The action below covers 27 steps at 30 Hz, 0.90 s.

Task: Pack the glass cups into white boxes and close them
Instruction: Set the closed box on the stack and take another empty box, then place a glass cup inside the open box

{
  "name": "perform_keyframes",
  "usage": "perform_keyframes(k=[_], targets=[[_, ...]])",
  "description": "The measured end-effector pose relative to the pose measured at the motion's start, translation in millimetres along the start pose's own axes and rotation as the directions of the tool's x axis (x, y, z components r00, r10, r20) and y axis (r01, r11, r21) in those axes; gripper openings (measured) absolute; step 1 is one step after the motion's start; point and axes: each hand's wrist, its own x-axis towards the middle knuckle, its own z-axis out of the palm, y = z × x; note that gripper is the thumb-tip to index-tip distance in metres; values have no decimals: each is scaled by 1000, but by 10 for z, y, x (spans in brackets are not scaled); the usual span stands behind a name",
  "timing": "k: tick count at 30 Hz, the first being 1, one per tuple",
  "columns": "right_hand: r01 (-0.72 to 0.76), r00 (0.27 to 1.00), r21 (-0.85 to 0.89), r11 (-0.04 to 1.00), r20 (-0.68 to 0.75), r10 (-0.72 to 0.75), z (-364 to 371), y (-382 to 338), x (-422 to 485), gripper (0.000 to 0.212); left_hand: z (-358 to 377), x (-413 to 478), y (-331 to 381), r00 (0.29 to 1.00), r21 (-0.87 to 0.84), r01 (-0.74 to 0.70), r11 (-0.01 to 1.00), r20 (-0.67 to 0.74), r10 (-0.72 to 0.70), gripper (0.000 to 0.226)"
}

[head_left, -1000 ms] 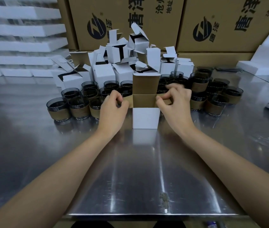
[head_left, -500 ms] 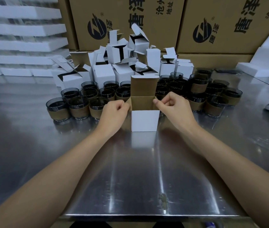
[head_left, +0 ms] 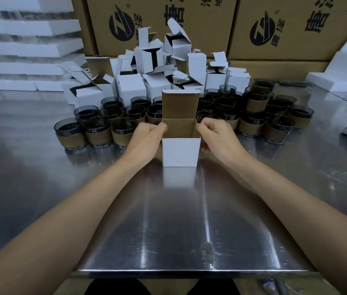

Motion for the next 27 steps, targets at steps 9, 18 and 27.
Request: perform_keyframes(k=[9,18,27], targets=[[110,911,-260,959,-359,-202,-79,241,106,32,29,-37,-28,925,27,-241,970,-297,237,52],[186,913,-742,644,-112,-393,-150,417,244,22,28,-96,7,613,490,-599,633,-227,756,22],[222,899,-436,872,-253,-356,-210,250,173,10,-18,20,-99,703,518,-600,609,-21,710,21]])
